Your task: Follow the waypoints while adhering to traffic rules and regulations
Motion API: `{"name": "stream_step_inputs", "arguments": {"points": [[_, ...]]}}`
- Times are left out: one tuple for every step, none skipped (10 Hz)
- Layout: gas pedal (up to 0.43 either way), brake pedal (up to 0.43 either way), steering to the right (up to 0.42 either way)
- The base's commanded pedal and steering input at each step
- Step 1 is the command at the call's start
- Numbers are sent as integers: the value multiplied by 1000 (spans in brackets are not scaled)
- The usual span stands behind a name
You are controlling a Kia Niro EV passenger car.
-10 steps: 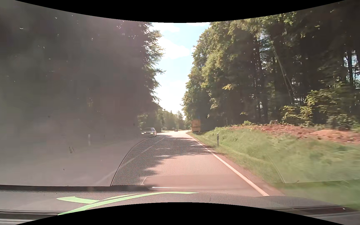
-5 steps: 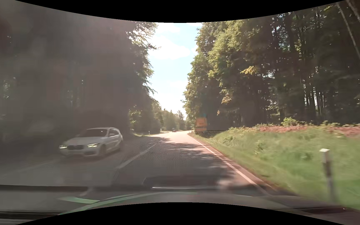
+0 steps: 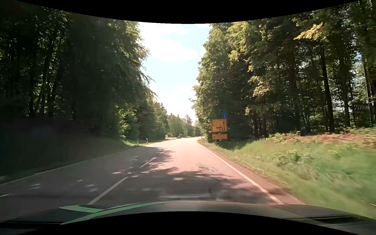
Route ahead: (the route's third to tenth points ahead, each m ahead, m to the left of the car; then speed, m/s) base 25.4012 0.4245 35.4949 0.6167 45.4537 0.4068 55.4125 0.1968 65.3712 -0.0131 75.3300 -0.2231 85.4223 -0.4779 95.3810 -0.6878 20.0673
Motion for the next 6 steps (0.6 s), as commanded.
{"name": "stream_step_inputs", "arguments": {"points": [[47,0,0],[47,0,0],[47,0,0],[47,0,1],[47,0,1],[47,0,2]]}}
